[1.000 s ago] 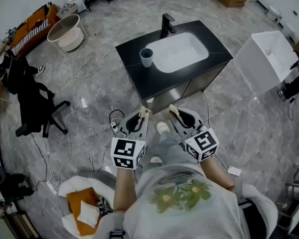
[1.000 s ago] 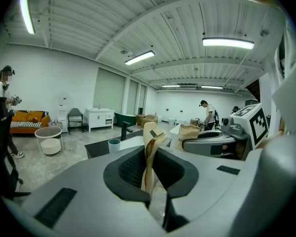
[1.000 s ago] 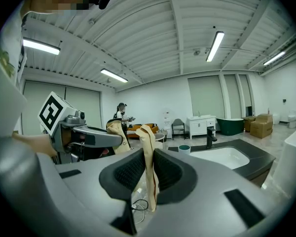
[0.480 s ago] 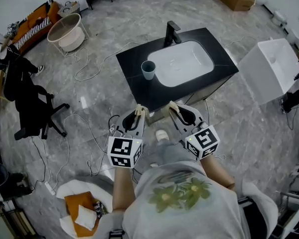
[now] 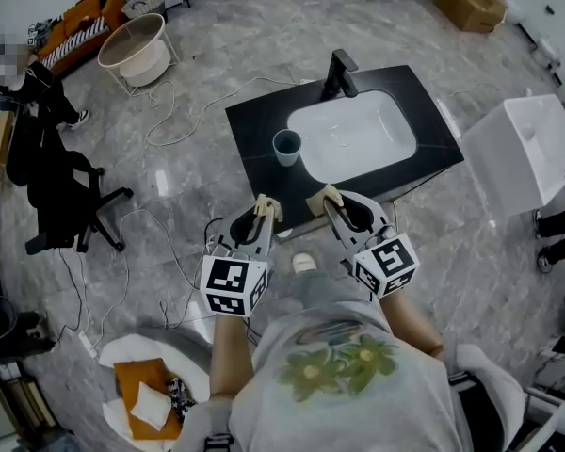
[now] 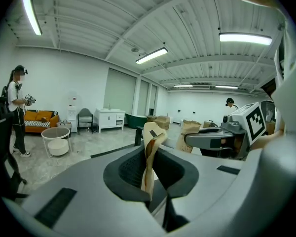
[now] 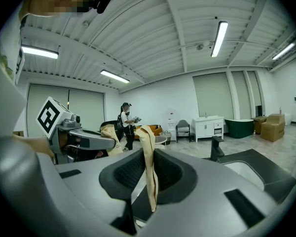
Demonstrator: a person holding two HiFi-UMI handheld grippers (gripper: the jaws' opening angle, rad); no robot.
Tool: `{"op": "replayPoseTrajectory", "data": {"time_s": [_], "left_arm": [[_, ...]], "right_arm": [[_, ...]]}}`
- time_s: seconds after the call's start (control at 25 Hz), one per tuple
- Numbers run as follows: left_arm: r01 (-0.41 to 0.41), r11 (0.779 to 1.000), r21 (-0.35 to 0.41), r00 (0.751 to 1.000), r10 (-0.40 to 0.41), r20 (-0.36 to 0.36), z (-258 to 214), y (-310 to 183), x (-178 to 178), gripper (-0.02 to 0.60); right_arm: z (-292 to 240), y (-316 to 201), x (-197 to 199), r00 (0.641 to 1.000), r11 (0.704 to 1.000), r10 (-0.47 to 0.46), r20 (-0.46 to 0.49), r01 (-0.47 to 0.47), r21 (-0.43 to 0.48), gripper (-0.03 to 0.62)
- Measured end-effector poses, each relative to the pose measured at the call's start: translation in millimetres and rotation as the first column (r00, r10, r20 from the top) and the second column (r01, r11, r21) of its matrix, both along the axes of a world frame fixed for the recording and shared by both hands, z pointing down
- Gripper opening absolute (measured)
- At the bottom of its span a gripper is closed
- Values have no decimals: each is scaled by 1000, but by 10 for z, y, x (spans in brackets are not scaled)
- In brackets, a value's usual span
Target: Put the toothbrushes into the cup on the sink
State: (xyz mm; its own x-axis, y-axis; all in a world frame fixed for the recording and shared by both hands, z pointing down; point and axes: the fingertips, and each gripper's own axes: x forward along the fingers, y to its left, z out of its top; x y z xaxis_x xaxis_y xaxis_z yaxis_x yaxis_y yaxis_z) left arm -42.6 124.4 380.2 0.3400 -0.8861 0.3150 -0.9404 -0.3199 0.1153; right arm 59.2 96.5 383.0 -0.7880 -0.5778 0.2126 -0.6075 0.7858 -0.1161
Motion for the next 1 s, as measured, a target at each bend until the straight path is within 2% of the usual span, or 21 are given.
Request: {"op": "replayPoseTrajectory", "data": {"time_s": [0.56, 1.0], "left_arm": [[89, 995, 52, 996, -88, -15, -45, -769, 54, 49], [166, 972, 167, 985, -157, -65, -242, -990, -62, 49]], "right_arm": [[86, -806, 102, 998, 998, -64, 16, 64, 7, 77], [174, -996, 56, 996, 997, -80, 30, 80, -10, 77]]}}
